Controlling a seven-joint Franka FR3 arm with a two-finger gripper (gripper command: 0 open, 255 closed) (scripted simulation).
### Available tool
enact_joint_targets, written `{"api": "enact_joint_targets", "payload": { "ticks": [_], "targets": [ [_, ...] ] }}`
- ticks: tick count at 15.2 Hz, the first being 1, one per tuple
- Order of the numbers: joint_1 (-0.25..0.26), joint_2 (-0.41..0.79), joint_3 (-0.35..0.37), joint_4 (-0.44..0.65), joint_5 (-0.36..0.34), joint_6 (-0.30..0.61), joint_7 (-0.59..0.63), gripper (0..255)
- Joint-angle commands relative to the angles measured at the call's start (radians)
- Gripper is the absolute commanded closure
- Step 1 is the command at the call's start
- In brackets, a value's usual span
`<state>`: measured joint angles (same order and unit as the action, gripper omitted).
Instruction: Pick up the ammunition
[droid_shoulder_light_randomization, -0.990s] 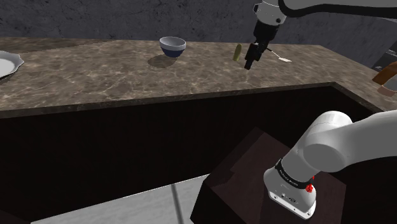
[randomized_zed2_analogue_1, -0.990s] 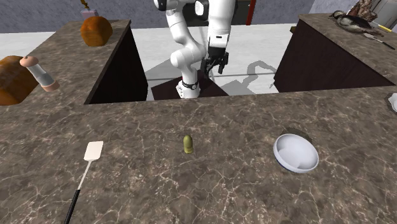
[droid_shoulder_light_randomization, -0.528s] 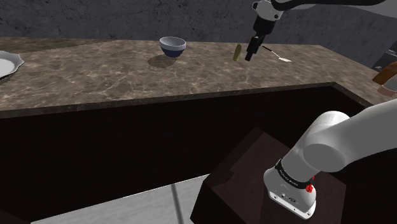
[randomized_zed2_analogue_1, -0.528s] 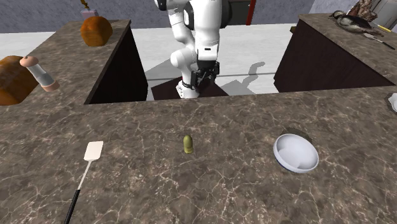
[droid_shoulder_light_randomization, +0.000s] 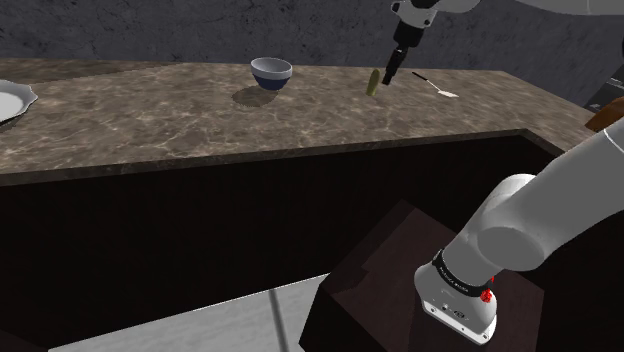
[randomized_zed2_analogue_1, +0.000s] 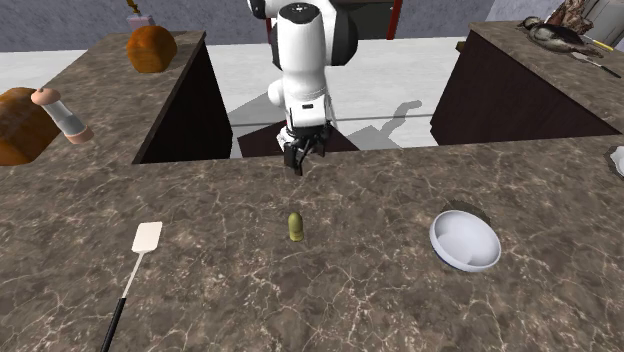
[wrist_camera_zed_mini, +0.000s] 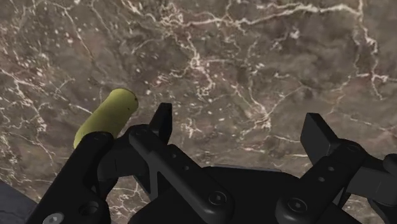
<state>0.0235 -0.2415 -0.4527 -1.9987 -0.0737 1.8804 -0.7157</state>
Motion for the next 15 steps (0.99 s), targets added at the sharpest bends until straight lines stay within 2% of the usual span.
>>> {"api": "enact_joint_targets", "payload": {
  "ticks": [1,6,10,15],
  "targets": [
    [0.002,0.088,-0.045,0.082,0.052,0.000,-0.092,0],
    [-0.034,0.324,-0.117,0.310,0.219,-0.038,-0.306,0],
    [-0.124,0.535,-0.124,0.547,0.365,-0.117,-0.449,0],
    [-0.124,0.538,-0.118,0.497,0.368,-0.065,-0.460,0]
  ]
}}
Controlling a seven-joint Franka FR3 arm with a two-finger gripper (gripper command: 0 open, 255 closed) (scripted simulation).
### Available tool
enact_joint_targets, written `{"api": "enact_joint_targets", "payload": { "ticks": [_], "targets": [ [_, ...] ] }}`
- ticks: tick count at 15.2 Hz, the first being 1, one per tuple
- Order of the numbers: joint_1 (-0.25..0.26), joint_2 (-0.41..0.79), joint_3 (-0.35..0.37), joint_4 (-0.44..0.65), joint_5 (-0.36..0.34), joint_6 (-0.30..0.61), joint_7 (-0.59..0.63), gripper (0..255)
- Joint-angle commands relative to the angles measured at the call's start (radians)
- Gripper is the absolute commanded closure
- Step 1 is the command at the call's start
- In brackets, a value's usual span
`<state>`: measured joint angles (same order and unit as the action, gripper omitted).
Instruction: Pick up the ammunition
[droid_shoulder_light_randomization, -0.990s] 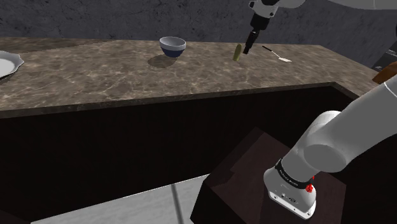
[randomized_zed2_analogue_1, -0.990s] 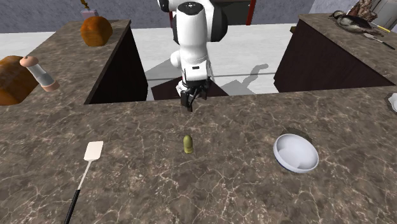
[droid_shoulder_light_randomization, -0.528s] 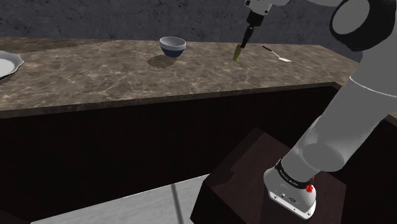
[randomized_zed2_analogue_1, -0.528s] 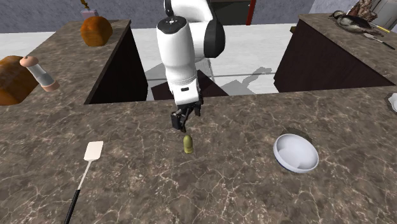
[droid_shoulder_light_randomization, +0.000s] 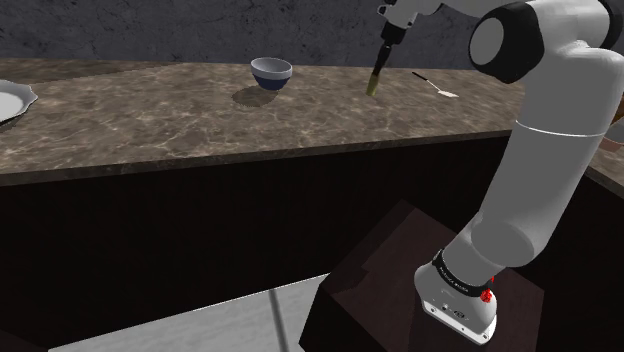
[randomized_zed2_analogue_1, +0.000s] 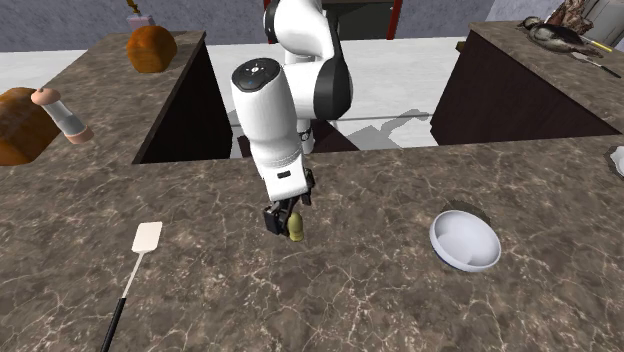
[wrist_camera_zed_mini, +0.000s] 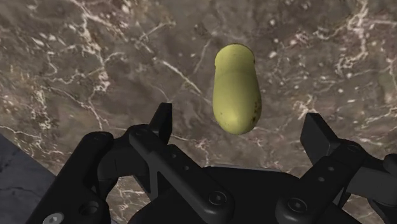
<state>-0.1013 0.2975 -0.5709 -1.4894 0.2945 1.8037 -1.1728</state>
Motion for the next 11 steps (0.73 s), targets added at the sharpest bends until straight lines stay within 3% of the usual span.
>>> {"api": "enact_joint_targets", "payload": {
  "ticks": [1,5,6,11],
  "targets": [
    [0.003,-0.002,0.001,-0.026,0.001,0.025,-0.005,0],
    [0.006,-0.001,0.002,-0.060,0.003,0.059,-0.011,0],
    [0.007,-0.005,0.002,-0.065,0.001,0.060,-0.010,255],
    [0.006,-0.004,0.002,-0.063,0.002,0.059,-0.011,255]
  ]
}}
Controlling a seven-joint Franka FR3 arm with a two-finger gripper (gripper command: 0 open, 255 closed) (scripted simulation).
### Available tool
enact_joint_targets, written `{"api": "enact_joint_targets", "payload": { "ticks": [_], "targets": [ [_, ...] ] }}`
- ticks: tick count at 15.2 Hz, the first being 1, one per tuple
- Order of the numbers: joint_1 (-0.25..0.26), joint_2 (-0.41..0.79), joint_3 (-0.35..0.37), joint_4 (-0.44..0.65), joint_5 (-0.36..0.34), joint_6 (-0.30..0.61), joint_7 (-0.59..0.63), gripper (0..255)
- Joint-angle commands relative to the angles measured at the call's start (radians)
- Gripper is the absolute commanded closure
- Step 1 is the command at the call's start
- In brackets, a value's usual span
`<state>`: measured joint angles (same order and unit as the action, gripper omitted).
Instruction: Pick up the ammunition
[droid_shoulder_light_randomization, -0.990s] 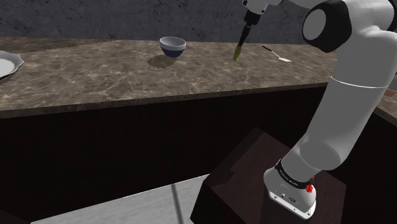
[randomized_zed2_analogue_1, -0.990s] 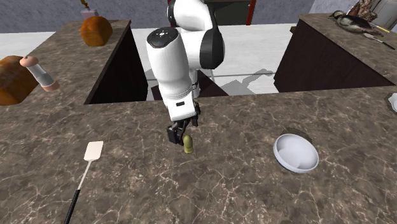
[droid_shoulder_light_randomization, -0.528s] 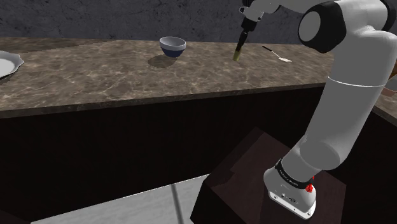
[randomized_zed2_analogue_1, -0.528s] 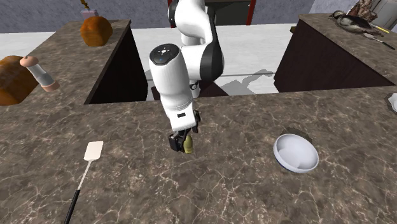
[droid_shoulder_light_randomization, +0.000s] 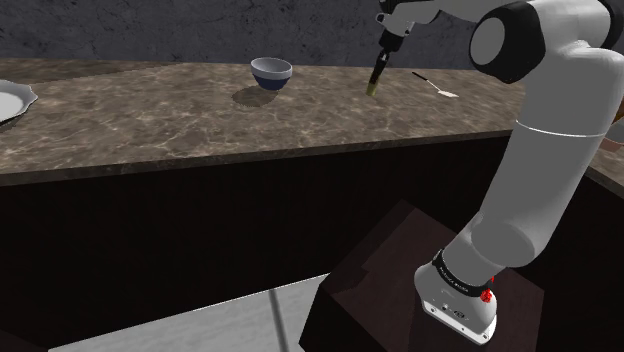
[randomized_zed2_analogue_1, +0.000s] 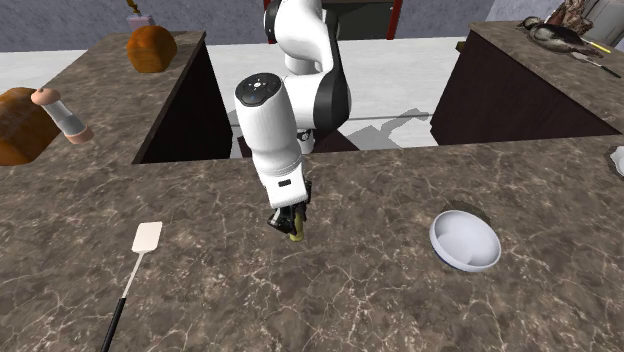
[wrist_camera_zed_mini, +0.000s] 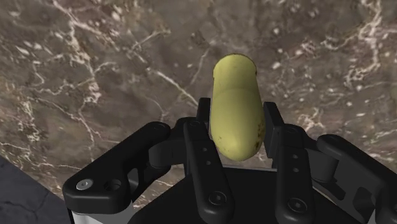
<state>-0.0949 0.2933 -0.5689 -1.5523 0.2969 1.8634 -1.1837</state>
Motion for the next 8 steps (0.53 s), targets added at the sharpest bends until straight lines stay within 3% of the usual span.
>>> {"api": "enact_joint_targets", "payload": {
  "ticks": [1,8],
  "targets": [
    [0.000,0.001,0.000,-0.001,0.000,0.000,0.000,255],
    [-0.006,0.003,-0.002,0.056,-0.002,-0.054,0.009,255]
  ]
}}
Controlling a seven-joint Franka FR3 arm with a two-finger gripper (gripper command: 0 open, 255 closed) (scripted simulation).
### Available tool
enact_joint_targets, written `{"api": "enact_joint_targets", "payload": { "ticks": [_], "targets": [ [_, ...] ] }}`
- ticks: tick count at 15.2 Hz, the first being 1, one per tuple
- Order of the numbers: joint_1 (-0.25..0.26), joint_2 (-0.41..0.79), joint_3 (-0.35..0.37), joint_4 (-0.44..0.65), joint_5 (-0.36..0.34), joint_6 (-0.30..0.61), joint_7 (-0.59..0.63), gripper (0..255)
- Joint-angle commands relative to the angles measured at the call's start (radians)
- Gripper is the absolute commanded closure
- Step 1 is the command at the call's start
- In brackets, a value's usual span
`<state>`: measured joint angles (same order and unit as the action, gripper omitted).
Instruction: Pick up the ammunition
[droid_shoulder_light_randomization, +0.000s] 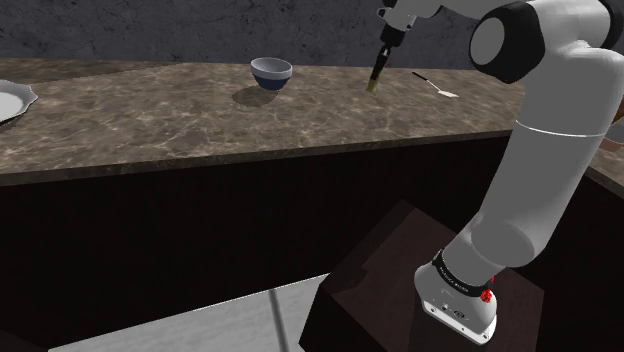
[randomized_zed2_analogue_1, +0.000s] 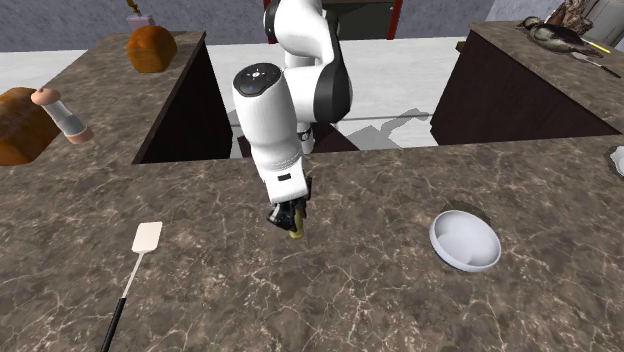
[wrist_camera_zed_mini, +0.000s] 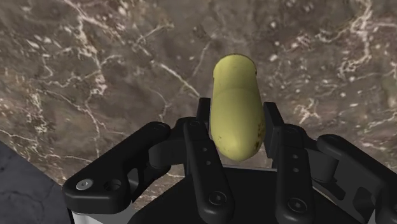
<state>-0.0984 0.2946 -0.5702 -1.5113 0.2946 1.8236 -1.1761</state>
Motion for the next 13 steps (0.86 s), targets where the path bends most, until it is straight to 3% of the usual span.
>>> {"api": "enact_joint_targets", "payload": {
  "ticks": [1,13],
  "targets": [
    [-0.004,0.002,-0.001,0.029,0.000,-0.027,0.003,255],
    [-0.031,0.026,-0.005,0.198,0.008,-0.174,0.019,255]
  ]
}}
